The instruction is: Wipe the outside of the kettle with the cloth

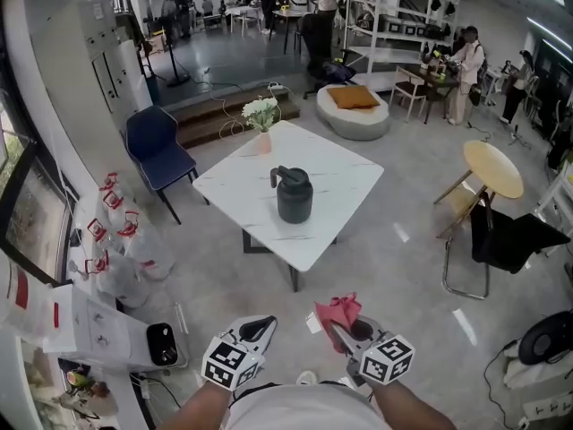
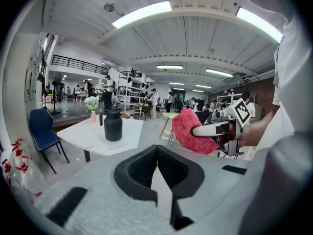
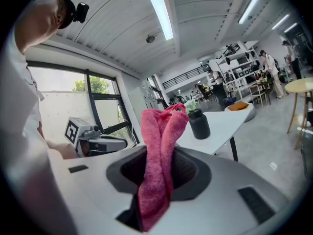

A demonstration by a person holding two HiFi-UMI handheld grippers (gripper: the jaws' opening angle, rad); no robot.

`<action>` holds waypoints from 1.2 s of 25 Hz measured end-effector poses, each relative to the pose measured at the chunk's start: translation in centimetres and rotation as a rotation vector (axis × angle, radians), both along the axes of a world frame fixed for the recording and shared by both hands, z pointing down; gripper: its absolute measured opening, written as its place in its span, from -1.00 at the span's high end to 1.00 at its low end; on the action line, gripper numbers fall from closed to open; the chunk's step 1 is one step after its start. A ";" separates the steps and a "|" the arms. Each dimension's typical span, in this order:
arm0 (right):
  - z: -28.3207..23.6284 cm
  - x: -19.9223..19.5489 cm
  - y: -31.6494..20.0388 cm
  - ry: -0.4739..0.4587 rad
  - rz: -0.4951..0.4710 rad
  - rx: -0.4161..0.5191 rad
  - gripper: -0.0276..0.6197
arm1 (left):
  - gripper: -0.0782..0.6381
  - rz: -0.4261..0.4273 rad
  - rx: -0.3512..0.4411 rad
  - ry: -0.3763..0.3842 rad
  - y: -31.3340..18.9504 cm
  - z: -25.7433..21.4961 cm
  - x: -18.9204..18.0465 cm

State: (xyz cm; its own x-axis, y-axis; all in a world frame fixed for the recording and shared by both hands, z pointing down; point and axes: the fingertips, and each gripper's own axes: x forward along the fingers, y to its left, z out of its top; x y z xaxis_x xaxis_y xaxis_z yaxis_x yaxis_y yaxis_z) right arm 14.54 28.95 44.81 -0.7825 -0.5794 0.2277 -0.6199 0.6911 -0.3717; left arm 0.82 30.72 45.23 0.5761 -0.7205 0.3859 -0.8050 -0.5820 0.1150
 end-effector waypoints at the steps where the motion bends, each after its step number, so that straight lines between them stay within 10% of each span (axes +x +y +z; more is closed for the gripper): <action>1: 0.0 0.3 -0.6 0.000 -0.005 0.004 0.57 | 0.78 -0.001 0.006 -0.002 -0.6 -0.1 0.4; 30: 4.0 -1.7 -11.7 0.018 -0.026 -0.092 0.57 | 0.78 -0.006 -0.088 0.007 -12.0 3.9 -1.3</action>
